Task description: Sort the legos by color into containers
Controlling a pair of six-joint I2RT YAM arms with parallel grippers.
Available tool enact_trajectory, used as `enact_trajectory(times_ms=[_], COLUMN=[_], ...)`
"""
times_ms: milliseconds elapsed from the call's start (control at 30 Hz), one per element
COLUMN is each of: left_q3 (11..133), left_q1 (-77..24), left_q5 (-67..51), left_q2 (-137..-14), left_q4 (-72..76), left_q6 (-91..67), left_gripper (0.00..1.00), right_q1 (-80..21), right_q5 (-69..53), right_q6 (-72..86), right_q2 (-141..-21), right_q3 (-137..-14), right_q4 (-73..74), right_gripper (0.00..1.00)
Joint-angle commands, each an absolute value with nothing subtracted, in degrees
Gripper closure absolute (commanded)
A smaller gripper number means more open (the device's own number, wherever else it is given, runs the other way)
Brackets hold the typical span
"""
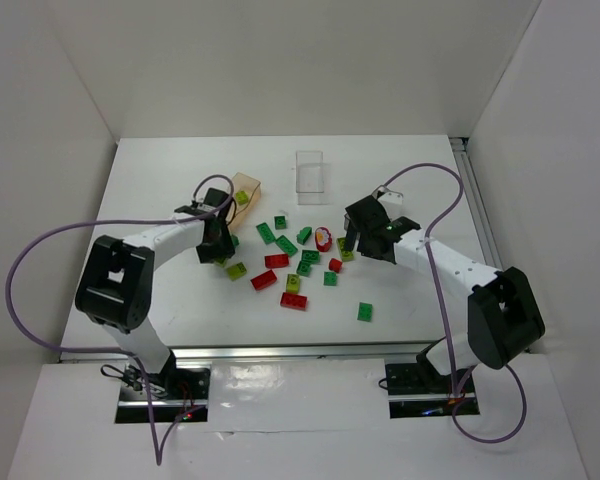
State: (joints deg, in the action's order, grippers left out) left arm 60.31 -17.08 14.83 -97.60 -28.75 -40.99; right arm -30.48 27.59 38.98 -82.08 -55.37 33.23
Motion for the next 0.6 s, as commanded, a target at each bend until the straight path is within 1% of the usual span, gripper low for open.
enact_trajectory(times_ms=[0, 67, 167, 300, 433, 467, 500, 567], left_q3=[62.57, 62.58, 65.82, 73.88, 83.57, 85.32, 89.34, 92.62], left_q1=[-17.23, -17.23, -17.23, -17.23, -17.23, -17.23, -17.23, -16.62], left_q5=[16.61, 16.61, 17.14, 17.75, 18.37, 18.89, 19.42, 20.12], left_q2=[-93.52, -91.85, -89.91, -90.34, -98.07, -101.91, -103.69, -107.03], left_q4=[-30.66, -31.46, -33.83, -34.36, -34.89, -34.89, -35.76, -36.47], left_q6=[-42.19, -41.66, -41.13, -39.29, -38.14, -37.62, -37.62, -37.62], left_gripper=[0.52, 0.52, 0.52, 0.52, 0.52, 0.52, 0.52, 0.52], right_q1=[-31.03, -31.03, -31.03, -31.03, -31.03, -31.03, -31.03, -31.03], right_q5=[28.56, 28.56, 29.09, 29.71, 29.71, 29.71, 29.71, 30.4], right_q6=[39.73, 39.73, 39.73, 39.2, 39.2, 39.9, 39.9, 39.9], right_q2=[-82.0, -82.62, -82.62, -82.62, -82.62, -82.62, -83.14, -83.67], right_q3=[-55.46, -55.46, -56.07, -56.07, -56.07, -56.68, -56.69, -57.3], right_q4=[32.52, 32.52, 32.52, 33.05, 33.05, 33.57, 33.57, 34.37], right_gripper=[0.0, 0.0, 0.0, 0.0, 0.0, 0.0, 0.0, 0.0])
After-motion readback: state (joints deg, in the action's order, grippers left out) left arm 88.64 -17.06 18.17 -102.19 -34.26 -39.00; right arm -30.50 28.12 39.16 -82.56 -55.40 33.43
